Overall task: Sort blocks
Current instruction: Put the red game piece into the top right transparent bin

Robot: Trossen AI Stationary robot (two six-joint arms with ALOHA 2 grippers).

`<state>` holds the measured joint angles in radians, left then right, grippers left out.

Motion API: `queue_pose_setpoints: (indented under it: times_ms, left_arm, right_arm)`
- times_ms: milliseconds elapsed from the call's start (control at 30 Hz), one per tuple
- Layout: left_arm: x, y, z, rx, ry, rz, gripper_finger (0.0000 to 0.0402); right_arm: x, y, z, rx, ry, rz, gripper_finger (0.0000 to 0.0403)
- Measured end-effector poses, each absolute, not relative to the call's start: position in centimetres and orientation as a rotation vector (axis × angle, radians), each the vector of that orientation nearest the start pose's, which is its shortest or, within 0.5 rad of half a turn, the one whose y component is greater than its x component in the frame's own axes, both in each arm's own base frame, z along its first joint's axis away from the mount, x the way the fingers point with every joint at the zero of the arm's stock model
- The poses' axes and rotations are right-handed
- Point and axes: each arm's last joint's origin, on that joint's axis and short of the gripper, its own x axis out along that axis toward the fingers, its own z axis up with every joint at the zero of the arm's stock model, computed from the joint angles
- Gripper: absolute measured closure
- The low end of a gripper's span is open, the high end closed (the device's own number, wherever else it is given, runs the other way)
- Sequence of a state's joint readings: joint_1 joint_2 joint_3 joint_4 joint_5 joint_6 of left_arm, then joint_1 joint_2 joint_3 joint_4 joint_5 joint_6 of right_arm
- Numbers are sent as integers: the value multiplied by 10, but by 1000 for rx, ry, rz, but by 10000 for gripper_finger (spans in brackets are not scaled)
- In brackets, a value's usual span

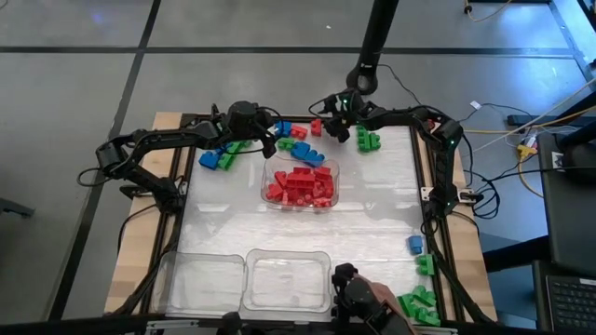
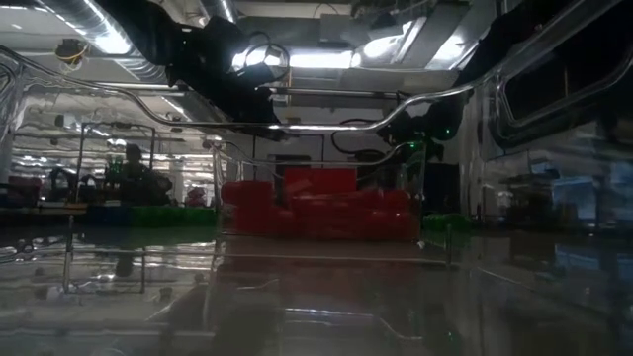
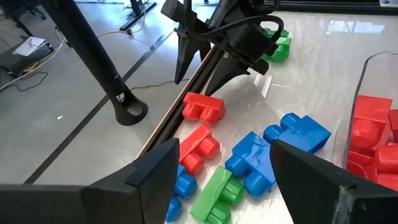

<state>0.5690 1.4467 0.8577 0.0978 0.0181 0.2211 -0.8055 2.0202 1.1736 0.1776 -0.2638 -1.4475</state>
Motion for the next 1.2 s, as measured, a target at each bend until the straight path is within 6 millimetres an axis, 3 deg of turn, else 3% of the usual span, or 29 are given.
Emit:
queue_pose_setpoints:
  times_ms: [767, 1067, 1200]
  left_arm:
    - [262, 167, 235, 82, 522, 483, 160]
    - [262, 167, 235, 72, 514, 487, 160]
    - [262, 167, 235, 69, 513, 488, 160]
  right_arm:
    - [295, -292, 137, -1018, 733, 89, 127]
    - [294, -290, 131, -918, 777, 143, 128]
    - [296, -292, 138, -871, 796, 182, 128]
